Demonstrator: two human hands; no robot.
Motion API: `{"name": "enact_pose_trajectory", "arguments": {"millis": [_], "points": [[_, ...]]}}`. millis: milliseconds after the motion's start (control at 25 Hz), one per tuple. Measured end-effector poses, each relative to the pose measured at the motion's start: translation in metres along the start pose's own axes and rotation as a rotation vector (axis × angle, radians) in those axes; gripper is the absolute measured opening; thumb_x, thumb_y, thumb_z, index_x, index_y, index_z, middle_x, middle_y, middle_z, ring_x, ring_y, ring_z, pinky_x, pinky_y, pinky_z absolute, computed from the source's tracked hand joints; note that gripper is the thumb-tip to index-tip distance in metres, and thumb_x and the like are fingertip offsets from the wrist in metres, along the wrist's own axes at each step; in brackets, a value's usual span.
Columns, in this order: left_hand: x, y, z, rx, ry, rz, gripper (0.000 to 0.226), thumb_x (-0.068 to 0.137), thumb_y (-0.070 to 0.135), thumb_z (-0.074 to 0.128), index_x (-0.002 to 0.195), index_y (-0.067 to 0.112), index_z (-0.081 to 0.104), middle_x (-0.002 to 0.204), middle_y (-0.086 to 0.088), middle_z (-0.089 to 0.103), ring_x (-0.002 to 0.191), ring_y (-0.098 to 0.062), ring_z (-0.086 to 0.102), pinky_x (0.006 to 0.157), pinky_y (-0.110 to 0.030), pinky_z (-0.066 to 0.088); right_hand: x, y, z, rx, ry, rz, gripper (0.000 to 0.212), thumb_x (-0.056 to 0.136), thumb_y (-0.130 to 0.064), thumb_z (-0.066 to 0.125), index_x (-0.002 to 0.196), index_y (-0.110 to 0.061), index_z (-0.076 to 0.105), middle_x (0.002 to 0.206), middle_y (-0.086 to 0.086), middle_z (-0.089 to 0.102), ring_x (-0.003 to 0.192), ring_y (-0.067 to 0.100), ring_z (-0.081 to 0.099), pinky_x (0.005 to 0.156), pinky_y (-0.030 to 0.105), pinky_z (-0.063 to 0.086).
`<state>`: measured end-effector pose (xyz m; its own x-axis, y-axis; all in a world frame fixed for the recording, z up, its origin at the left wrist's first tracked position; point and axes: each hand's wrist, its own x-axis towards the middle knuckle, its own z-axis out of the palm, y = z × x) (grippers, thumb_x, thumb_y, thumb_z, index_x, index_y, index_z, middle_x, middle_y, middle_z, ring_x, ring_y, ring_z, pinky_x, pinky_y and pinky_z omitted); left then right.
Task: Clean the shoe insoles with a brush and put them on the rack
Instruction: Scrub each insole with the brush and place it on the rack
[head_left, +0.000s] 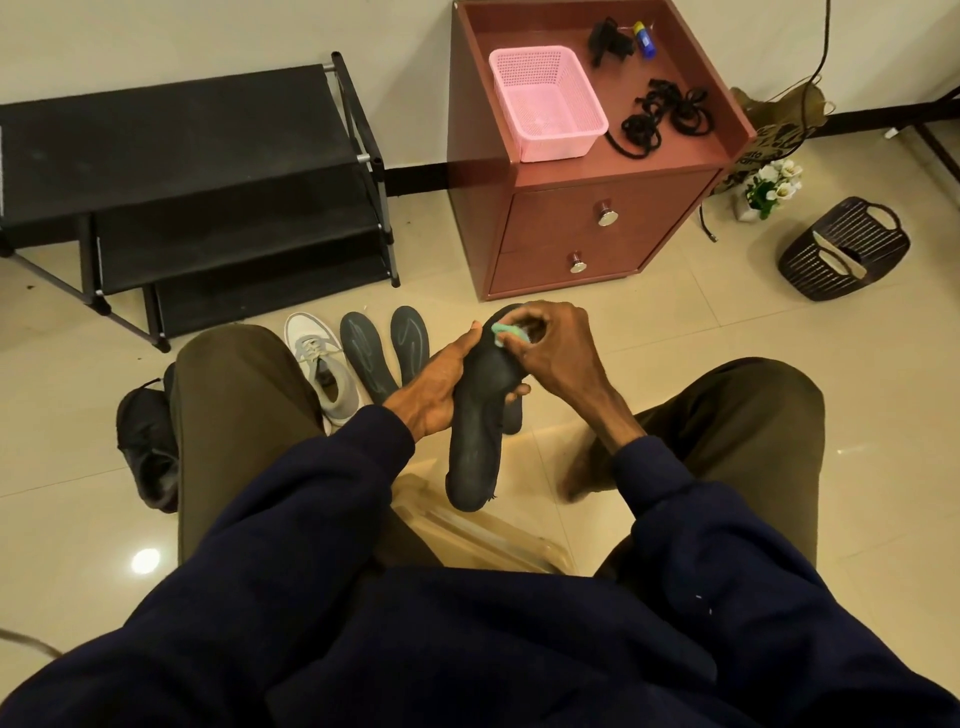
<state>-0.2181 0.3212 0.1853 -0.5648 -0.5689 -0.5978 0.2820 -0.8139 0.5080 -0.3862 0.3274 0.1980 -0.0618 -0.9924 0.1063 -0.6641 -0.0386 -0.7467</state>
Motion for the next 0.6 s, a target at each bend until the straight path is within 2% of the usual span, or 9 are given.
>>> {"name": "enact_pose_trajectory", "arguments": {"millis": [80, 120, 160, 280, 320, 400, 480, 560, 600], "points": [[0.0, 0.001, 0.0, 0.026, -0.024, -0.018, 0.056, 0.105, 0.054, 0.041, 0.134, 0.01, 0.06, 0.122, -0.022, 0.07, 0.092, -0.036, 0.071, 0.078, -0.04, 0.06, 0.005, 0.009, -0.008, -0.096, 0.112, 0.042, 0.011, 0.084, -0.01, 0.08, 0.095, -0.01, 0.079, 0.089, -0.001, 0.074, 0.075, 0.006, 0.065, 0.07, 0.026, 0.06], [0.002, 0.0, -0.001, 0.035, -0.017, -0.017, 0.055, 0.105, 0.054, 0.041, 0.133, 0.011, 0.061, 0.121, -0.021, 0.07, 0.092, -0.036, 0.071, 0.08, -0.04, 0.059, 0.004, 0.01, -0.01, -0.112, 0.107, 0.058, 0.011, 0.084, -0.009, 0.08, 0.094, -0.01, 0.079, 0.087, -0.002, 0.074, 0.073, 0.004, 0.065, 0.068, 0.027, 0.059], [0.002, 0.0, -0.002, 0.04, 0.002, -0.012, 0.054, 0.105, 0.054, 0.041, 0.13, 0.011, 0.063, 0.12, -0.02, 0.071, 0.093, -0.035, 0.072, 0.082, -0.041, 0.059, 0.003, 0.006, -0.011, -0.083, 0.033, 0.06, 0.01, 0.084, -0.009, 0.08, 0.093, -0.011, 0.079, 0.086, -0.004, 0.073, 0.071, 0.003, 0.066, 0.064, 0.025, 0.058], [0.005, 0.002, -0.005, 0.058, 0.09, 0.006, 0.051, 0.102, 0.055, 0.048, 0.118, 0.012, 0.072, 0.115, -0.015, 0.073, 0.096, -0.027, 0.073, 0.091, -0.043, 0.058, -0.008, -0.017, -0.002, -0.022, -0.358, 0.015, 0.008, 0.085, -0.012, 0.081, 0.092, -0.009, 0.079, 0.083, -0.004, 0.073, 0.065, 0.002, 0.067, 0.059, 0.013, 0.054], [0.006, 0.002, -0.006, 0.065, 0.101, 0.011, 0.051, 0.102, 0.056, 0.049, 0.116, 0.013, 0.073, 0.116, -0.015, 0.073, 0.098, -0.026, 0.073, 0.094, -0.044, 0.058, -0.009, -0.019, 0.002, -0.077, -0.37, -0.026, 0.008, 0.084, -0.012, 0.082, 0.091, -0.009, 0.079, 0.082, -0.004, 0.072, 0.065, 0.002, 0.065, 0.059, 0.012, 0.053], [0.004, 0.001, -0.004, 0.044, 0.075, 0.017, 0.051, 0.103, 0.055, 0.046, 0.119, 0.013, 0.07, 0.119, -0.016, 0.072, 0.101, -0.03, 0.073, 0.095, -0.046, 0.058, -0.004, -0.012, 0.002, -0.197, -0.212, -0.059, 0.01, 0.081, -0.008, 0.082, 0.089, -0.011, 0.078, 0.084, 0.001, 0.072, 0.066, 0.004, 0.062, 0.061, 0.015, 0.054], [0.002, 0.0, 0.0, 0.038, 0.037, 0.005, 0.051, 0.105, 0.053, 0.043, 0.122, 0.011, 0.067, 0.115, -0.017, 0.074, 0.093, -0.033, 0.075, 0.083, -0.042, 0.061, 0.0, 0.003, -0.006, -0.293, -0.035, -0.025, 0.013, 0.077, -0.005, 0.08, 0.088, -0.012, 0.077, 0.085, 0.003, 0.071, 0.07, 0.011, 0.061, 0.061, 0.018, 0.05], [0.002, -0.001, 0.002, 0.063, 0.049, -0.001, 0.051, 0.105, 0.052, 0.044, 0.122, 0.008, 0.066, 0.108, -0.018, 0.075, 0.084, -0.031, 0.074, 0.074, -0.037, 0.061, -0.002, 0.009, -0.009, -0.291, 0.032, -0.007, 0.012, 0.078, -0.006, 0.079, 0.088, -0.012, 0.076, 0.086, 0.003, 0.071, 0.072, 0.014, 0.063, 0.062, 0.021, 0.051], [0.003, -0.001, 0.002, 0.065, 0.065, 0.0, 0.053, 0.104, 0.052, 0.045, 0.12, 0.007, 0.067, 0.105, -0.018, 0.074, 0.082, -0.029, 0.073, 0.072, -0.037, 0.061, -0.003, 0.004, -0.008, -0.25, 0.003, -0.016, 0.009, 0.08, -0.007, 0.079, 0.088, -0.011, 0.076, 0.085, 0.002, 0.071, 0.071, 0.012, 0.064, 0.063, 0.023, 0.054]]}}
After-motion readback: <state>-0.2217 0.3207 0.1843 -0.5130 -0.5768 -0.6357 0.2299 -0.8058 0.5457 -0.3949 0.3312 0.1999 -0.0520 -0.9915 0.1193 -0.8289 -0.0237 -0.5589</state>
